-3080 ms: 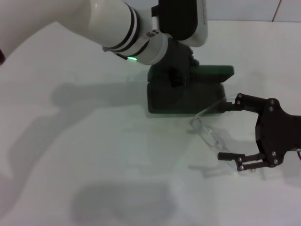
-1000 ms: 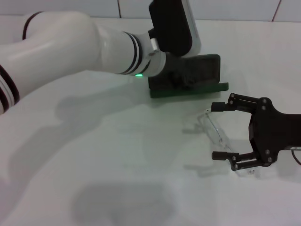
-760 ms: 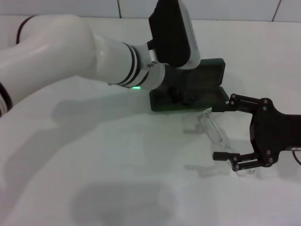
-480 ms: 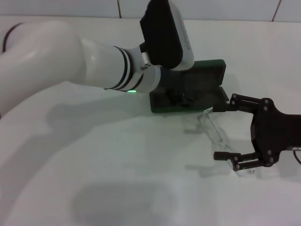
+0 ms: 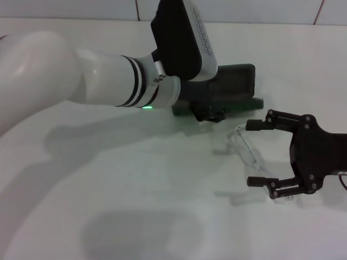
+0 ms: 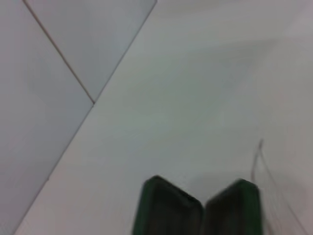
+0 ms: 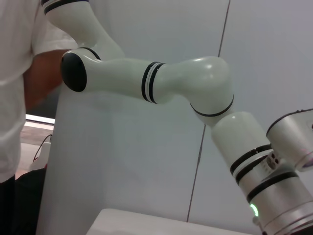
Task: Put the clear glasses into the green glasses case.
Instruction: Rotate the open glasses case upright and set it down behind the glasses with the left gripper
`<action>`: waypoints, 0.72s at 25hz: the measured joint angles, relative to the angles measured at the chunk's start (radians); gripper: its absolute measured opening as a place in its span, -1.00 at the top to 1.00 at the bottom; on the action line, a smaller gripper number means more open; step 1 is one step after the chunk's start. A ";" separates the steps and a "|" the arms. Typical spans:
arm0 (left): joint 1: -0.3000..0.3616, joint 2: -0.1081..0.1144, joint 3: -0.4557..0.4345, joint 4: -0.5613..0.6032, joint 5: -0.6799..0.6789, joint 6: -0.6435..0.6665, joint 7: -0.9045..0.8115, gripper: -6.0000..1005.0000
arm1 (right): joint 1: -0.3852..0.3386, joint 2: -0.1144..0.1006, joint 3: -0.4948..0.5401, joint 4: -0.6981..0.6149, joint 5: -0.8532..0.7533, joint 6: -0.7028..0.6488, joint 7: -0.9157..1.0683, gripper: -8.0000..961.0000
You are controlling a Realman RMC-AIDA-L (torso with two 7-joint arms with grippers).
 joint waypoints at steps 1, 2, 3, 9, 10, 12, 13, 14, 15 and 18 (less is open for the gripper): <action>0.001 -0.001 0.000 0.001 0.000 -0.010 0.000 -0.52 | 0.000 0.001 0.000 0.000 0.000 0.000 0.000 -0.79; 0.002 -0.001 0.001 0.001 0.000 -0.025 0.001 -0.52 | 0.000 0.001 -0.001 0.001 0.000 0.000 -0.001 -0.79; 0.002 -0.002 0.002 0.001 0.000 -0.044 0.000 -0.52 | -0.001 0.002 -0.001 0.001 0.000 0.000 -0.001 -0.79; -0.038 -0.006 0.011 -0.076 0.002 -0.175 -0.006 -0.52 | -0.001 0.009 -0.005 -0.001 0.000 0.000 -0.001 -0.79; -0.051 -0.006 0.015 -0.098 0.004 -0.181 -0.008 -0.52 | -0.001 0.010 -0.005 0.000 0.000 0.000 -0.001 -0.79; -0.077 -0.007 0.022 -0.139 0.006 -0.186 -0.014 -0.52 | -0.002 0.010 -0.005 0.000 0.000 -0.001 0.000 -0.79; -0.086 -0.007 0.026 -0.157 0.007 -0.188 -0.018 -0.52 | -0.002 0.011 -0.005 0.000 0.000 -0.001 0.000 -0.79; -0.089 -0.007 0.028 -0.167 0.008 -0.188 -0.020 -0.52 | -0.003 0.012 -0.005 0.000 -0.001 -0.001 0.001 -0.79; -0.090 -0.006 0.031 -0.170 0.008 -0.187 -0.021 -0.52 | -0.003 0.012 -0.004 -0.001 -0.001 -0.001 0.001 -0.79; -0.084 -0.003 0.043 -0.155 0.008 -0.155 -0.021 -0.52 | -0.006 0.012 -0.001 -0.001 -0.001 -0.002 0.001 -0.79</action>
